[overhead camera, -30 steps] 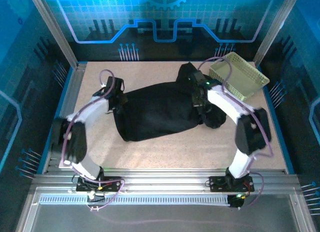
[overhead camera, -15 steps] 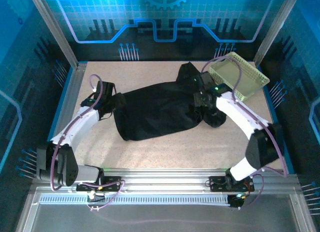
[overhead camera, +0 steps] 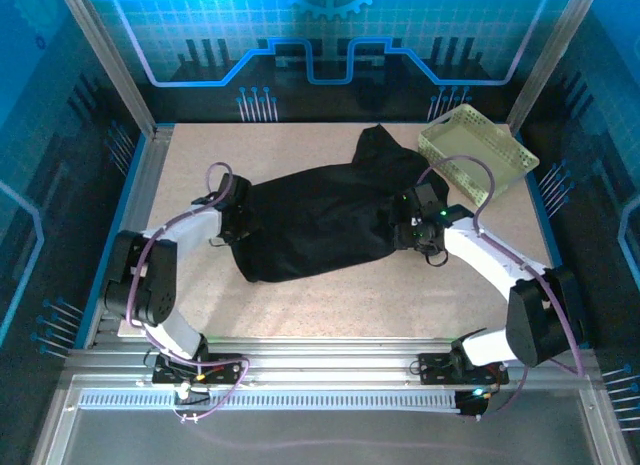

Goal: Fold the inside-out t-shirt

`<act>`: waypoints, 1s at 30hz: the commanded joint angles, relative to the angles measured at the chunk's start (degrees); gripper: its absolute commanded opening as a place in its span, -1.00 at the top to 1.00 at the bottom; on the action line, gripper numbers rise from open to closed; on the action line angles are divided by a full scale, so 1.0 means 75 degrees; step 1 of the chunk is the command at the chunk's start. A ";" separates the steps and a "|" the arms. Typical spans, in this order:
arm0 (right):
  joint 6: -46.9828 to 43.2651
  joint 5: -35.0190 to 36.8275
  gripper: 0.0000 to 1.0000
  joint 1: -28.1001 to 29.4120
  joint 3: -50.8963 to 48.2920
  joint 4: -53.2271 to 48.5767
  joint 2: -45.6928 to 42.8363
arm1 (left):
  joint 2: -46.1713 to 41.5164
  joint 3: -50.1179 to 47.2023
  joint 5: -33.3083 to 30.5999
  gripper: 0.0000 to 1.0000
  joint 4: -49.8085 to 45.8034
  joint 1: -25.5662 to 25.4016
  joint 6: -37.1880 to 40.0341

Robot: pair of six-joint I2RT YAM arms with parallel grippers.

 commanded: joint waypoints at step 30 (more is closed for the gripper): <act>0.0172 -0.0691 -0.38 0.0120 -0.0336 0.0361 -0.0579 | -0.2636 -0.1530 -0.0418 1.00 0.0977 0.1168 0.0366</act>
